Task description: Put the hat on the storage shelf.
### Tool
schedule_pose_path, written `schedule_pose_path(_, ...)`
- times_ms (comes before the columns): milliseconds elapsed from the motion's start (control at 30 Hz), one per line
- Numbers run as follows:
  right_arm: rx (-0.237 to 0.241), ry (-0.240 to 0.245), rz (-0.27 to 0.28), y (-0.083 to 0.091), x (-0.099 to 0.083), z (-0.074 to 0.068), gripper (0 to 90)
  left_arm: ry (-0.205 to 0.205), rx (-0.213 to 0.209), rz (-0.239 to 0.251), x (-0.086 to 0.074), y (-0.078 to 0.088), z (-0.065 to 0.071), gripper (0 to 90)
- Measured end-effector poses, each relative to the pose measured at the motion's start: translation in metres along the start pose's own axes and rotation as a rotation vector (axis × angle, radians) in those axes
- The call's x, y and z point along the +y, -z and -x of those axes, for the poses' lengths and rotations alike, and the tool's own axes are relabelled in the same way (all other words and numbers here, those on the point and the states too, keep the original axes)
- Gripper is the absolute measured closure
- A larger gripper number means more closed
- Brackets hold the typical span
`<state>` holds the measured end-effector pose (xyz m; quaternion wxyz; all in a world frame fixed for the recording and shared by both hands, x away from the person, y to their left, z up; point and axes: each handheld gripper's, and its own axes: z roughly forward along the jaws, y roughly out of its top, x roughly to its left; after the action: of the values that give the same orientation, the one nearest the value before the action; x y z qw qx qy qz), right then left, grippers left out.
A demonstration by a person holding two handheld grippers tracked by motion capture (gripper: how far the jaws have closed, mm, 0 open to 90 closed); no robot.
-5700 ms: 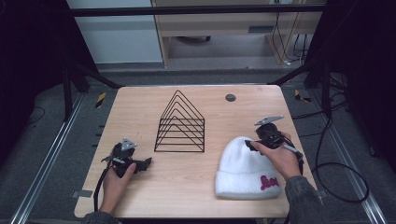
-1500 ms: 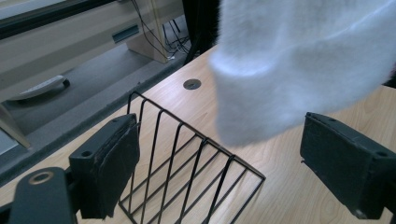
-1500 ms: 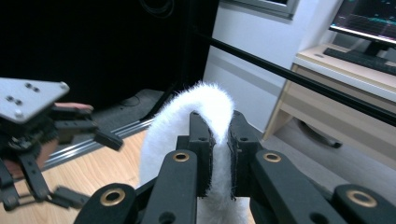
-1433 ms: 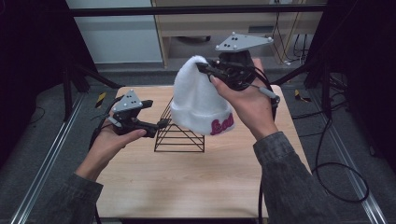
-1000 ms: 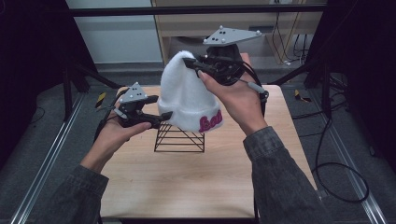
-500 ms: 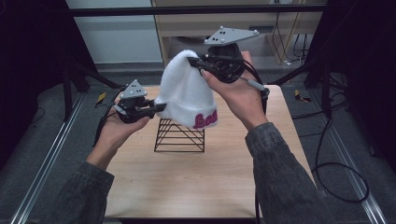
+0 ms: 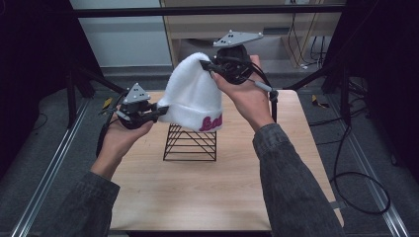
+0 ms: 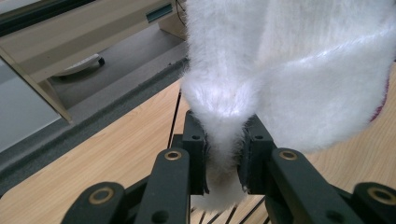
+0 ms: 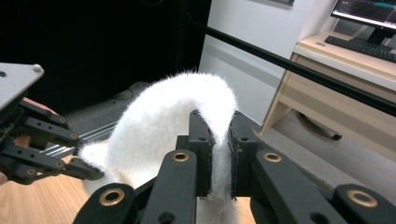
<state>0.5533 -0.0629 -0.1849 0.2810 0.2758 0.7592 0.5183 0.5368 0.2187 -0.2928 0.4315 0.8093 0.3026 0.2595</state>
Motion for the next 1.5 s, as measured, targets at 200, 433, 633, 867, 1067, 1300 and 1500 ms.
schedule_pose_path(200, -0.002, -0.014, -0.025, -0.013, -0.008, 0.006, 82.8, 0.012, 0.01, -0.012, -0.007, -0.006, -0.006, 75.3)
schedule_pose_path(433, 0.0, -0.028, -0.039, -0.031, -0.018, 0.013, 82.8, 0.022, 0.024, -0.027, -0.014, -0.015, -0.013, 75.5)
schedule_pose_path(633, 0.004, -0.04, -0.056, -0.045, -0.027, 0.018, 82.9, 0.043, 0.027, -0.034, -0.023, -0.022, -0.02, 75.5)
schedule_pose_path(867, 0.015, -0.037, -0.048, -0.049, -0.03, 0.015, 82.9, 0.03, 0.036, -0.038, -0.029, -0.02, -0.022, 75.6)
schedule_pose_path(1067, 0.032, -0.028, -0.042, -0.045, -0.032, 0.008, 82.9, 0.019, 0.041, -0.028, -0.035, -0.012, -0.019, 75.6)
schedule_pose_path(1300, 0.039, -0.007, -0.047, -0.042, -0.034, -0.002, 82.7, 0.026, 0.042, -0.019, -0.044, -0.008, -0.019, 75.6)
schedule_pose_path(1500, 0.017, -0.005, -0.064, -0.047, -0.035, 0.003, 82.7, 0.04, 0.05, -0.02, -0.043, -0.015, -0.023, 75.6)
